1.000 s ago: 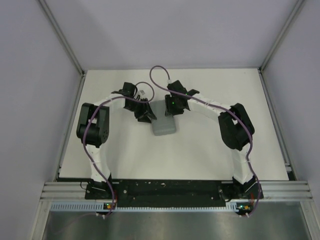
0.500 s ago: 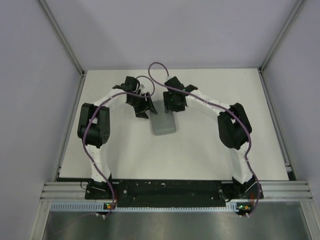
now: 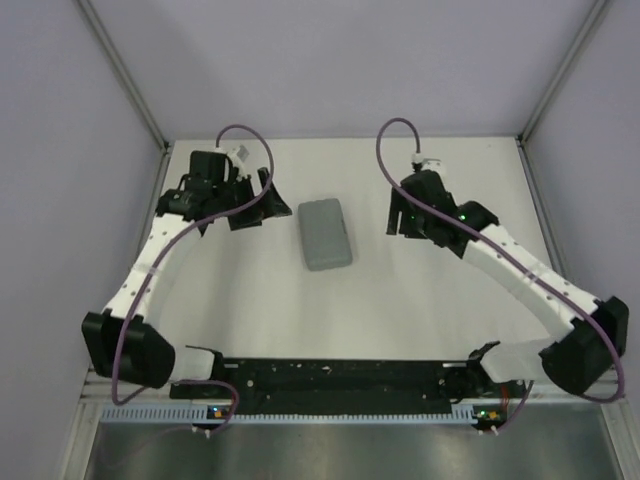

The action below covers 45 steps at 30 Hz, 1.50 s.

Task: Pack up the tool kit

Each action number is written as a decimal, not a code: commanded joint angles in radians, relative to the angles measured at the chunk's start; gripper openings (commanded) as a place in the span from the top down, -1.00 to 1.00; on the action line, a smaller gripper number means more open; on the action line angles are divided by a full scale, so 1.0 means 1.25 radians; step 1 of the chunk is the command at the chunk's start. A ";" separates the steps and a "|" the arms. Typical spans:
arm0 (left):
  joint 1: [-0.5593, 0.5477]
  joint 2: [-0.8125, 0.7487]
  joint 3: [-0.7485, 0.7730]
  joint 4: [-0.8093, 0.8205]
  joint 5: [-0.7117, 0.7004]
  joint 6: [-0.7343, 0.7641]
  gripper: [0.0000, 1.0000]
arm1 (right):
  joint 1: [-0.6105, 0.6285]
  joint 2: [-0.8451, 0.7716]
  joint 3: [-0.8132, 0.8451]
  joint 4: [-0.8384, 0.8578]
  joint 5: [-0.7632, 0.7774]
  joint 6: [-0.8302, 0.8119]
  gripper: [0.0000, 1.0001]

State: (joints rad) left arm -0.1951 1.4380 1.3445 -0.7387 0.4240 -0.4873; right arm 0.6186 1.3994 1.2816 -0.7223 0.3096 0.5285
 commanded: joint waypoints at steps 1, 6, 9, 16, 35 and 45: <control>-0.002 -0.177 -0.113 -0.030 -0.034 0.051 -0.93 | -0.006 -0.202 -0.116 -0.026 0.151 0.058 -0.35; -0.003 -0.366 -0.160 -0.063 -0.070 0.098 -0.75 | -0.006 -0.429 -0.199 -0.030 0.217 0.040 -0.36; -0.003 -0.441 -0.161 -0.088 -0.141 0.125 -0.75 | -0.009 -0.519 -0.190 -0.055 0.239 -0.018 -0.46; -0.003 -0.540 -0.054 -0.151 -0.250 0.110 -0.97 | -0.009 -0.625 -0.101 -0.134 0.252 -0.088 -0.84; -0.003 -0.624 -0.007 -0.202 -0.307 0.052 -0.97 | -0.009 -0.664 -0.019 -0.162 0.230 -0.154 -0.95; -0.003 -0.623 -0.004 -0.181 -0.318 0.046 -0.97 | -0.009 -0.663 -0.021 -0.163 0.216 -0.152 -0.95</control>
State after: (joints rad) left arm -0.1982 0.6571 1.3285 -1.0172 0.0322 -0.4202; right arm 0.6167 0.5652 1.2274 -0.9329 0.5930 0.3553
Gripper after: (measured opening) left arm 0.986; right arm 0.974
